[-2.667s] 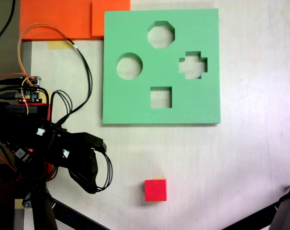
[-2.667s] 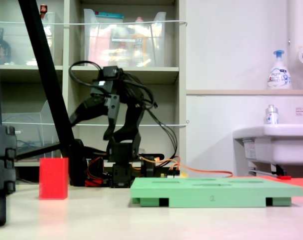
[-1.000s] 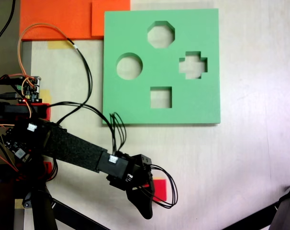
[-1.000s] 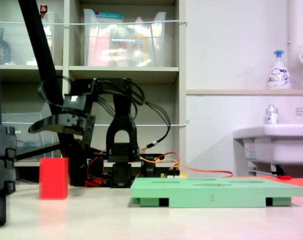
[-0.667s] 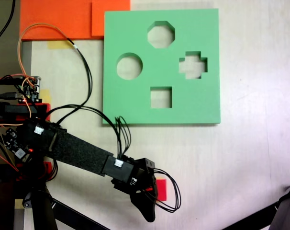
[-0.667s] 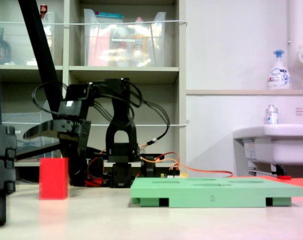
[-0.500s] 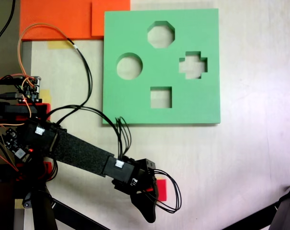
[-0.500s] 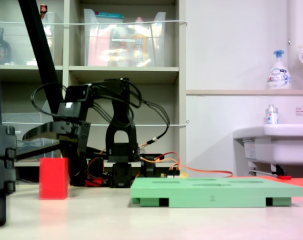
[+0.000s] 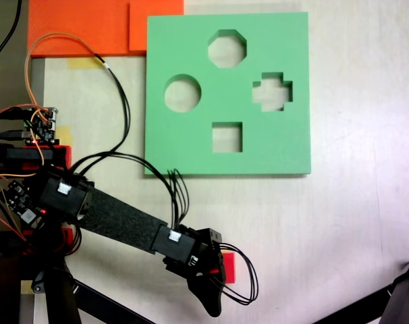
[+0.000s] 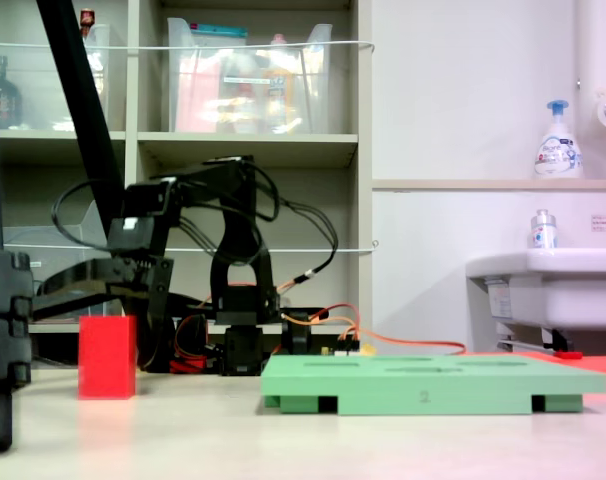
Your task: Put the square block into the corresponding hole
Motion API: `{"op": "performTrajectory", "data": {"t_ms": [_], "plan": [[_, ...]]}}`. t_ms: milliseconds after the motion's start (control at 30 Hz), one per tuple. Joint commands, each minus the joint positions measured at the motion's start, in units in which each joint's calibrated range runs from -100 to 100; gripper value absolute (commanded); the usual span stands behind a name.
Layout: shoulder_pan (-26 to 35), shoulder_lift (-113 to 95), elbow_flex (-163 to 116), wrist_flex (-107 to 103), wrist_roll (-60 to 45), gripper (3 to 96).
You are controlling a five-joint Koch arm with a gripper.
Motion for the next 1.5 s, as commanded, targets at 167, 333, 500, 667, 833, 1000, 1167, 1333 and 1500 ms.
{"op": "performTrajectory", "data": {"t_ms": [167,333,500,667,833,1000,1167,1333,1500], "plan": [[0.1,0.5,2.8,3.7,-0.5,94.8],[0.1,0.7,2.8,3.8,-0.5,94.8],[0.0,1.1,2.7,3.8,-0.5,94.7],[0.0,1.4,2.6,3.8,-0.5,93.8],[-0.2,0.7,2.4,3.8,-0.5,71.4],[-0.6,-0.6,1.9,3.8,-0.5,55.4],[-0.9,-0.7,1.3,3.8,-0.5,47.9],[-1.2,-0.7,0.9,3.8,-0.5,45.2],[-1.5,-0.9,0.9,3.3,-0.6,35.9]]}}
